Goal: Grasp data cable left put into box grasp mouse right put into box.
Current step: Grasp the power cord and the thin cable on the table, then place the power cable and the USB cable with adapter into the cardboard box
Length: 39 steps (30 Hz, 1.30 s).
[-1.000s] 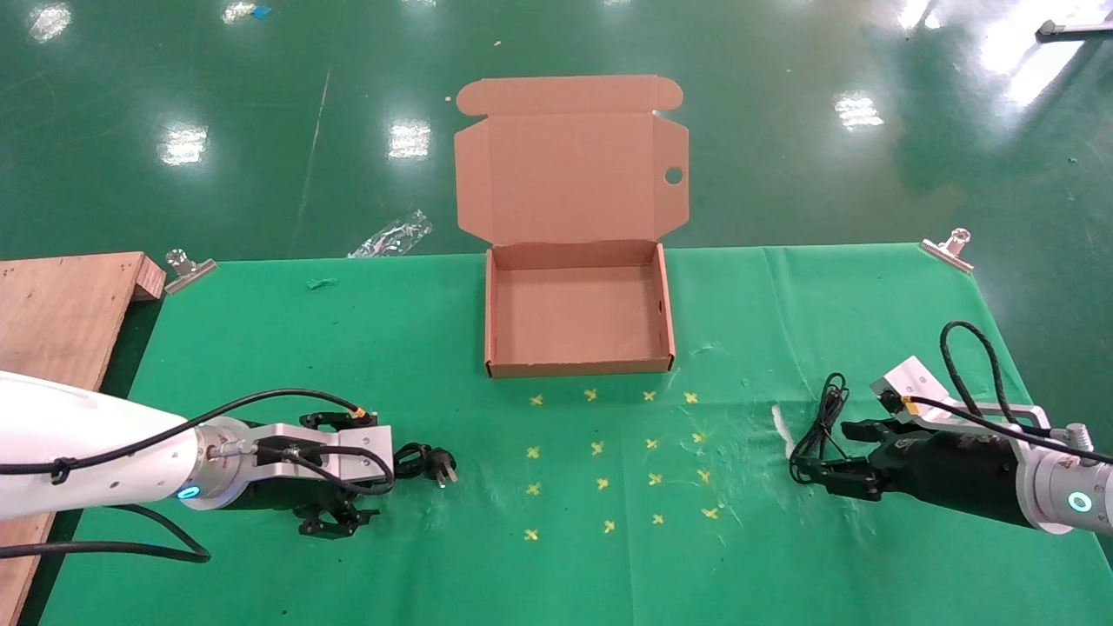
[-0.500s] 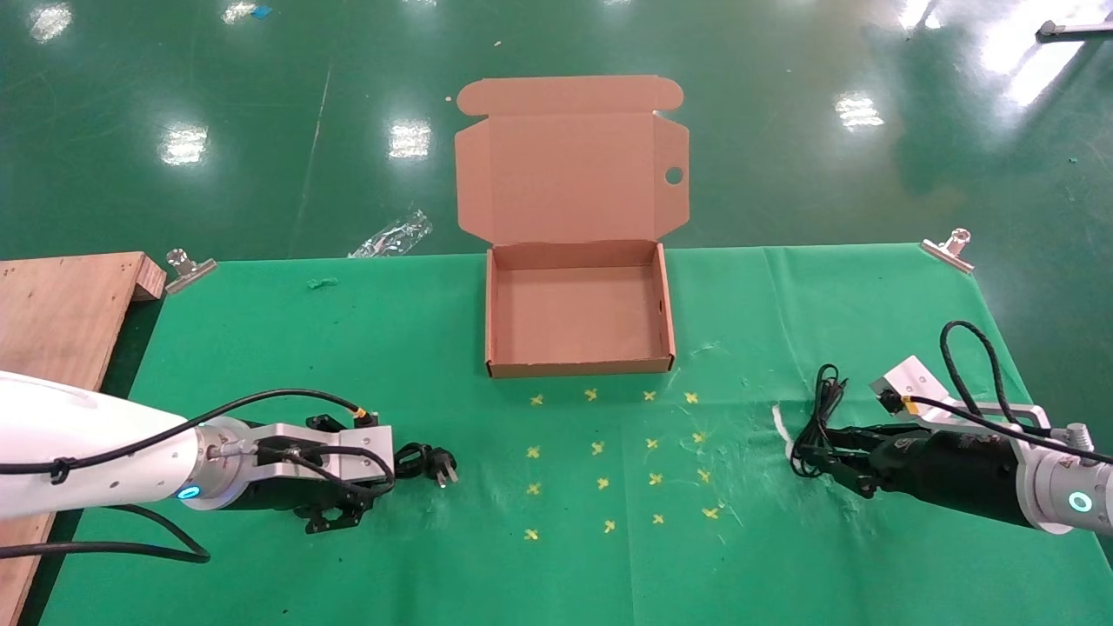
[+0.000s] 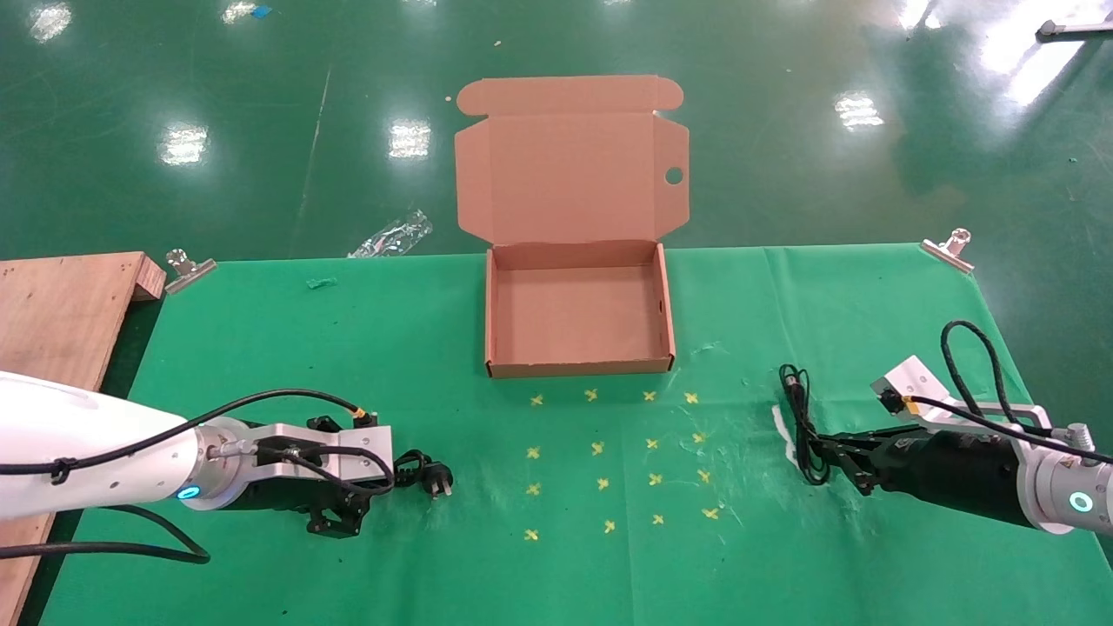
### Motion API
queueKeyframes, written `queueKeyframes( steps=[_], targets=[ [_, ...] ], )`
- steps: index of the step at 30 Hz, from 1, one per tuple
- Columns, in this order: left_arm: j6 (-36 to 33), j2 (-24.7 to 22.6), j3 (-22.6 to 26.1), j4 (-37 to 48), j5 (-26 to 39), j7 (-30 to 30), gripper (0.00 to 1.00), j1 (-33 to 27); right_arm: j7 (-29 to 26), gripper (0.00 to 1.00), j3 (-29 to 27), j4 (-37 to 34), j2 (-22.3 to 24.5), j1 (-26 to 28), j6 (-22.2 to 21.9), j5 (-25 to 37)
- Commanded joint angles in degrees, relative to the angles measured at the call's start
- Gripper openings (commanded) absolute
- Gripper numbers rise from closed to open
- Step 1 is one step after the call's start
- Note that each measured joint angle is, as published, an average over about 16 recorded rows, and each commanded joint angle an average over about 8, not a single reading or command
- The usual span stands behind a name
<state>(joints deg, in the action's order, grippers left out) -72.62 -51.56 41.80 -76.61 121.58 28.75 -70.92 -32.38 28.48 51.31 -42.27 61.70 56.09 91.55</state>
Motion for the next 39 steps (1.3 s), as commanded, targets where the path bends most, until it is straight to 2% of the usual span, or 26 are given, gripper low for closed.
queueKeyframes(
  steps=[1, 9, 14, 20, 23, 26, 27, 34, 35, 39],
  targets=[
    [0.1, -0.1, 0.1, 0.1, 0.2, 0.1, 0.00, 0.2, -0.1, 0.00, 0.1, -0.2, -0.2, 0.0, 0.0, 0.2],
    [-2.5, 0.0, -3.1, -0.7, -7.3, -2.5, 0.00, -5.9, 1.3, 0.00, -3.3, 5.2, 4.1, -0.6, 0.3, -4.6],
    [-0.4, -3.5, -4.5, -0.4, -9.6, -4.6, 0.00, -9.7, 2.1, 0.00, -6.9, 12.0, 8.6, -2.3, -0.3, -9.0],
    [10.1, -15.1, -2.3, 4.6, -1.9, -5.8, 0.00, -10.6, 0.7, 0.00, -10.5, 21.1, 14.6, -5.3, -2.0, -12.4],
    [16.8, -21.6, 0.6, 10.1, 4.4, -6.8, 0.00, -10.8, -0.1, 0.00, -12.2, 24.4, 17.8, -7.0, -2.6, -14.1],
    [23.5, -25.7, 5.1, 15.2, 8.8, -7.3, 0.00, -10.9, 0.2, 0.00, -14.0, 26.0, 20.8, -8.3, -2.2, -16.3],
    [25.7, -26.5, 6.9, 16.6, 9.9, -7.3, 0.04, -11.0, 0.6, 0.00, -14.6, 26.2, 21.8, -8.7, -1.8, -17.1],
    [35.5, -27.3, 19.8, 21.5, 11.3, -1.8, 0.91, -12.9, 3.9, 0.00, -18.5, 26.4, 27.6, -11.5, 0.2, -22.8],
    [36.2, -27.3, 21.3, 21.8, 11.2, -0.6, 1.00, -13.3, 4.4, 0.00, -18.9, 26.4, 28.0, -11.9, 0.2, -23.4],
    [38.3, -27.2, 26.3, 22.5, 10.4, 3.1, 1.00, -15.1, 6.5, 0.00, -20.1, 26.5, 27.9, -13.5, -0.4, -25.3]
  ],
)
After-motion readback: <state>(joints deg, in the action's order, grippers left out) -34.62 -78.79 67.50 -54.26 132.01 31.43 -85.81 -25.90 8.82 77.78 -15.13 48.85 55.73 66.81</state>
